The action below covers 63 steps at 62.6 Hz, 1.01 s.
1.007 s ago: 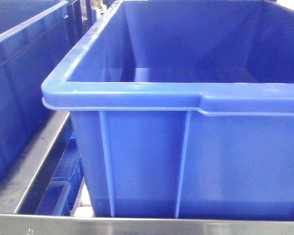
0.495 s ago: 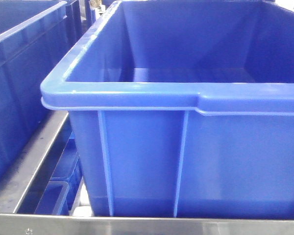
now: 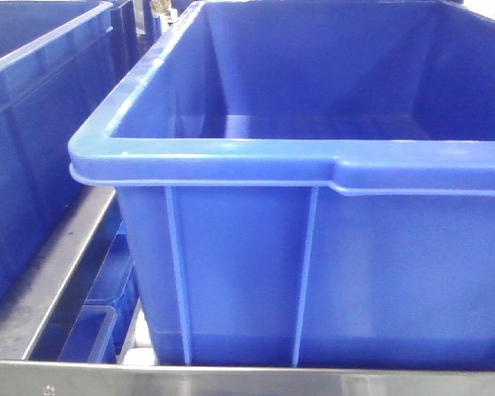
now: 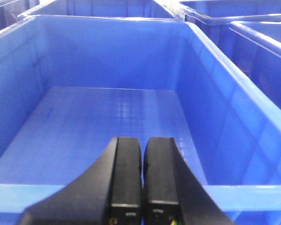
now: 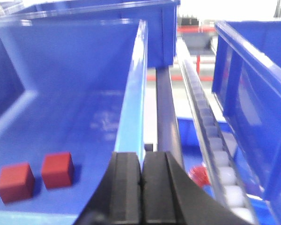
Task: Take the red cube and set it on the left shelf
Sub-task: 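Raise the open right gripper out of the blue bin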
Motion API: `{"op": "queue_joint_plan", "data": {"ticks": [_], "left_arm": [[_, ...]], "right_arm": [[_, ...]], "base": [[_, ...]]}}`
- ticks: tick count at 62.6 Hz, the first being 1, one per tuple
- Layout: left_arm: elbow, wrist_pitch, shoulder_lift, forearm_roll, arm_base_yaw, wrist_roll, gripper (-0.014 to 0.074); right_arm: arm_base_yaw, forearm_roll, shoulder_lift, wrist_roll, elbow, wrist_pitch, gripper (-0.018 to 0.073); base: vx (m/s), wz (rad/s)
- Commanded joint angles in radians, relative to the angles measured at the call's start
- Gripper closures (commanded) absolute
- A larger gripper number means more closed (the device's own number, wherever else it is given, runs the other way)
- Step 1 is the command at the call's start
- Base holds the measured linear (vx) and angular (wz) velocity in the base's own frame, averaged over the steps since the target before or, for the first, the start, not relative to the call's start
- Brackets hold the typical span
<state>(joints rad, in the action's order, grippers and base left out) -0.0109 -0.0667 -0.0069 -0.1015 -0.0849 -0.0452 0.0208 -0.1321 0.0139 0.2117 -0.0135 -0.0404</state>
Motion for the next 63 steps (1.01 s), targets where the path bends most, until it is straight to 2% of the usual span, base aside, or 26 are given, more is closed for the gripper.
{"op": "queue_joint_plan", "data": {"ticks": [1,10,19,25,38,63], "left_arm": [[-0.024,0.073,-0.012,-0.001,-0.005,0.005,0.0495],[-0.024,0.073,-0.012,-0.001,-0.005,0.005,0.0495],[-0.024,0.073,-0.012,-0.001,-0.005,0.005,0.0495],[-0.024,0.073,-0.012,-0.001,-0.005,0.005,0.0495],[-0.024,0.073,-0.012,-0.001,-0.005,0.005,0.0495],[-0.024,0.073,-0.012,-0.001,-0.005,0.005,0.0495]], "right_arm": [[-0.006,0.021,0.014,-0.005,0.008,0.046,0.0514],[-0.008,0.046,0.014,-0.018,0.008,0.067,0.0514],[-0.012,0.149,0.014,-0.123,0.008,0.082,0.0514],[-0.030,0.149,0.014,-0.131,0.008,0.086,0.0514],[-0.131,0.148,0.014,-0.130,0.008,0.067,0.0514],[-0.136,0.140,0.014,-0.130,0.008,-0.015,0.0514]], "base": [[0.00,0.00],[0.00,0.00],[0.00,0.00],[0.00,0.00],[0.00,0.00],[0.01,0.03]]}}
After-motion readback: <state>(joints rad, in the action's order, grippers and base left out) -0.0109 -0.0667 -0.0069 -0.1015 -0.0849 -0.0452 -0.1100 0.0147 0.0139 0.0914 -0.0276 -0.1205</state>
